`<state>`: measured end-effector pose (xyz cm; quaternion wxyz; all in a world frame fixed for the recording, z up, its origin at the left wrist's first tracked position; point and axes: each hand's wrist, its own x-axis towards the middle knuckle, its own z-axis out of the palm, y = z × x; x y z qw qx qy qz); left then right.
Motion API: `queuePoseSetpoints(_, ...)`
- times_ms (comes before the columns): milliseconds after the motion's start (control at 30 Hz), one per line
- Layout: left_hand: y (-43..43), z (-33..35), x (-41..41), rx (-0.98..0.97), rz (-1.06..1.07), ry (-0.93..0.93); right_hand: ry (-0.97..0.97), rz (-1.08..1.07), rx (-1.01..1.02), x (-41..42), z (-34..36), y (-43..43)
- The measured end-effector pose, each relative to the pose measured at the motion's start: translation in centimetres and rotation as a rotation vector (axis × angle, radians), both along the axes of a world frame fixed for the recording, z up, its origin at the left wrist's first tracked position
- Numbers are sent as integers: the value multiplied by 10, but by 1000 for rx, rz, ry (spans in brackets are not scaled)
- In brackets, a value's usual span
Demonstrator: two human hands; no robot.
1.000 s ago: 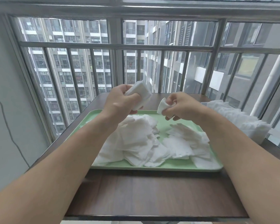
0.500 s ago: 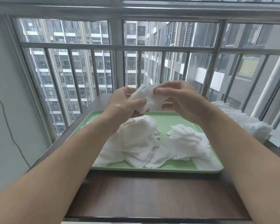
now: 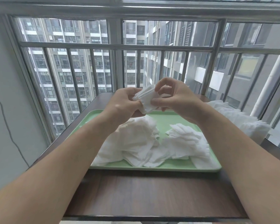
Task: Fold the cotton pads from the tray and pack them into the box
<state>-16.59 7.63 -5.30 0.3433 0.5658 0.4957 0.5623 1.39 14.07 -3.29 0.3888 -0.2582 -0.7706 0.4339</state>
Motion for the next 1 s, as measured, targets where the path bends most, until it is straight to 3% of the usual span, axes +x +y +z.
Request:
queuePoseSetpoints(267,-3,3,1,8,-33,57,-26,-147,85,-3,-1,-1)
queuePoseSetpoints(433,-5,8,0,-47,-49,-20,-63,-263,104,-8,-3,-4)
queuePoseSetpoints(567,-3,5,-4,67,129,73,-299,-377,174,-12,-7,0)
queuePoseSetpoints(767,-1,8,-14,80,254,-15,-658,-244,131,-17,-27,3)
queuePoseSetpoints(1000,-3,8,-10,68,249,-11,-425,-264,44,-16,-15,0)
